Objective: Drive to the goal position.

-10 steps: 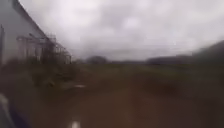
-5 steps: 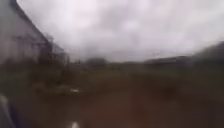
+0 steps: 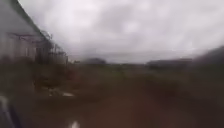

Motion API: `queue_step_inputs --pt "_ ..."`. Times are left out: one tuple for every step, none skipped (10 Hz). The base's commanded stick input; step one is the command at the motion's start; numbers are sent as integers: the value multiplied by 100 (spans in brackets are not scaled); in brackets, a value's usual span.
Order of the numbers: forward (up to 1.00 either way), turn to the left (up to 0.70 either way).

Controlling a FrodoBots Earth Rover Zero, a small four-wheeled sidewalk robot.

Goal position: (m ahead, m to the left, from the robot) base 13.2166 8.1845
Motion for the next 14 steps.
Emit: queue_step_inputs --pt "70 -35" --pt "70 -35" --pt "70 -17" --pt "70 0" --pt "70 0" --pt "70 0" --pt "70 0" --pt "70 0" --pt "70 0" --pt "70 0" --pt "70 0" --pt "70 0" --pt "70 8" --pt "70 19"
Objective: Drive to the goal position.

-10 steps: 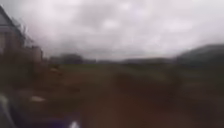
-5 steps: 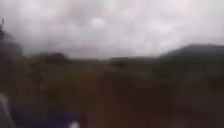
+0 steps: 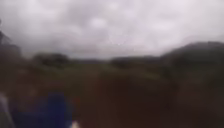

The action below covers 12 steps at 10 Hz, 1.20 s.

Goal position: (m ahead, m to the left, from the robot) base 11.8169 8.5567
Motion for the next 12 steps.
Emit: queue_step_inputs --pt "70 29" --pt "70 28" --pt "70 14" --pt "70 0" --pt "70 0" --pt "70 0" --pt "70 0" --pt "70 0" --pt "70 0" --pt "70 0" --pt "70 0" --pt "70 0"
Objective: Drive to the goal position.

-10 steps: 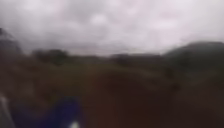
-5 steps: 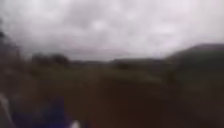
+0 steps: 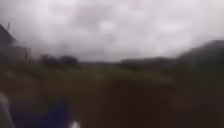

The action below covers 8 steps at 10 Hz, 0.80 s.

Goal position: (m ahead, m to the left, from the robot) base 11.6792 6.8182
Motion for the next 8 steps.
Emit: queue_step_inputs --pt "70 0" --pt "70 0" --pt "70 0" --pt "70 0" --pt "70 0" --pt "70 0" --pt "70 0" --pt "70 0"
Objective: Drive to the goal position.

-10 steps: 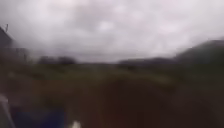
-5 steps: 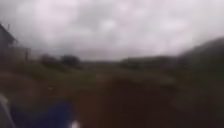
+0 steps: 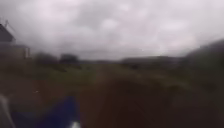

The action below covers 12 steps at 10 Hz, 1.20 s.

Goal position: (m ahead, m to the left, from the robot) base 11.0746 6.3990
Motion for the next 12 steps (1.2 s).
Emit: queue_step_inputs --pt "70 0" --pt "70 0" --pt "70 0" --pt "70 0" --pt "70 0" --pt "70 0" --pt "70 0" --pt "70 35" --pt "70 35" --pt "70 32" --pt "70 27" --pt "70 23"
